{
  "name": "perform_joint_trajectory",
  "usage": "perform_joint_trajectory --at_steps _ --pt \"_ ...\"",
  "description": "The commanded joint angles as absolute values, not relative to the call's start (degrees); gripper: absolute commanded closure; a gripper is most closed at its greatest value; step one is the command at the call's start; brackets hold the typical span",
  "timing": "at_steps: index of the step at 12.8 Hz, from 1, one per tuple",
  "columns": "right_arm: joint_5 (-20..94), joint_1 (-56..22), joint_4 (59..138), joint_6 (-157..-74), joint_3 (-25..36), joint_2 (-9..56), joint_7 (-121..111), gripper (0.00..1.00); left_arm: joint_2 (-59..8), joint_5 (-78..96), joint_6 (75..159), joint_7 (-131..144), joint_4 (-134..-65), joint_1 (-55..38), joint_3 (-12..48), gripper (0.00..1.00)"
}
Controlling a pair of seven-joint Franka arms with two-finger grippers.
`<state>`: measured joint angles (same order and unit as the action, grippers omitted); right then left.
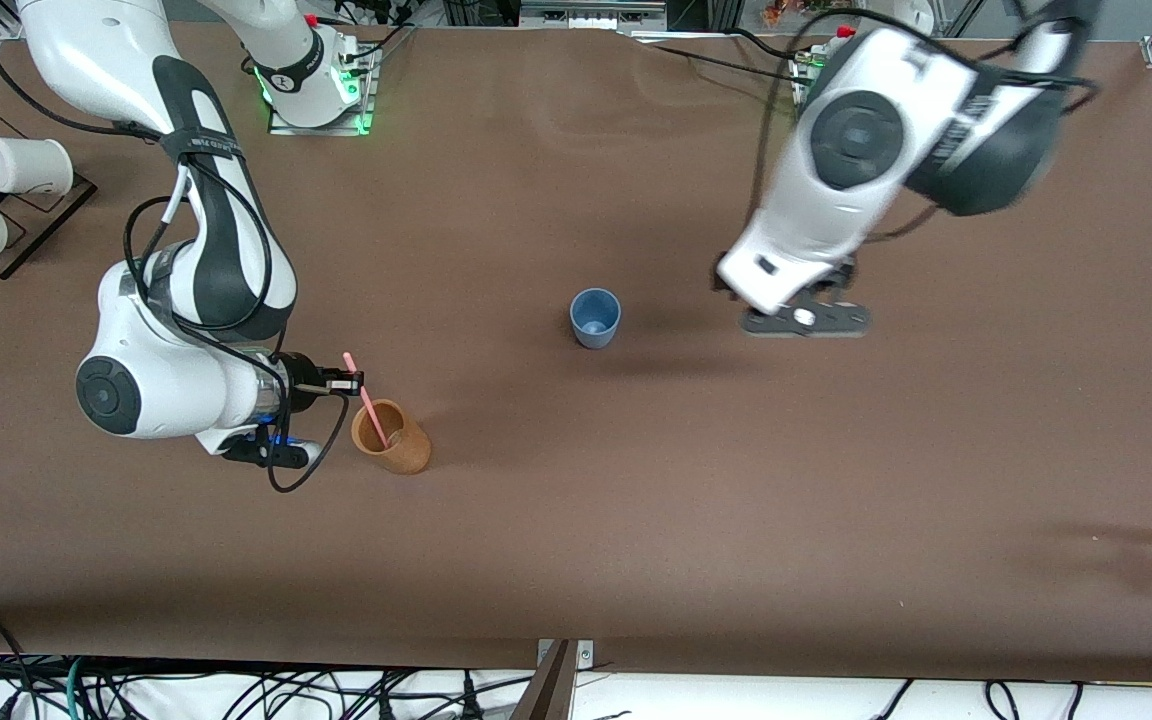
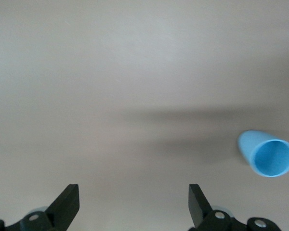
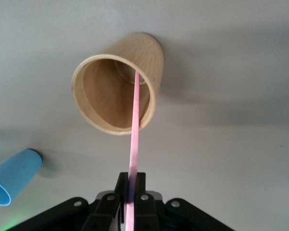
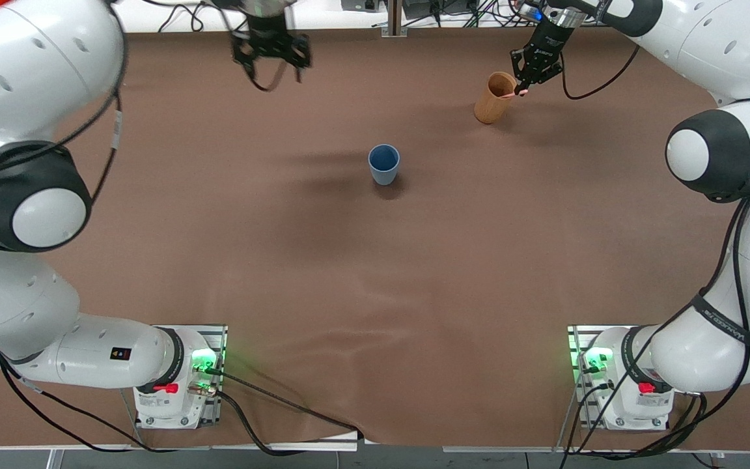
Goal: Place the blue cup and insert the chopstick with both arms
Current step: 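Withdraw the left gripper while the right gripper lifts the chopstick out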
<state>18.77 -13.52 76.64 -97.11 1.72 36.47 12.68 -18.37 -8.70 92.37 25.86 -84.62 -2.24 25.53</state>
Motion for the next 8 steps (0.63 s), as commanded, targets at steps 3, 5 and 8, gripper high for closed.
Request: perform_joint_trajectory --at_steps 3,5,8 --pt "19.69 -14.15 70.51 -89.05 1.85 35.77 16.95 0.98 -6.88 -1.35 90.44 -3.46 -89.28 -4.20 7.27 0.00" --pt "19.69 -14.41 66.73 -85.19 1.76 35.77 18.89 0.98 -2.13 0.44 92.01 -10.27 -95.07 -4.75 0.63 0.00" --pt "19.77 -16.34 61.36 -78.86 1.58 35.77 24.15 0.98 -1.23 0.44 93.16 -9.67 -96.07 -3.87 0.26 0.00"
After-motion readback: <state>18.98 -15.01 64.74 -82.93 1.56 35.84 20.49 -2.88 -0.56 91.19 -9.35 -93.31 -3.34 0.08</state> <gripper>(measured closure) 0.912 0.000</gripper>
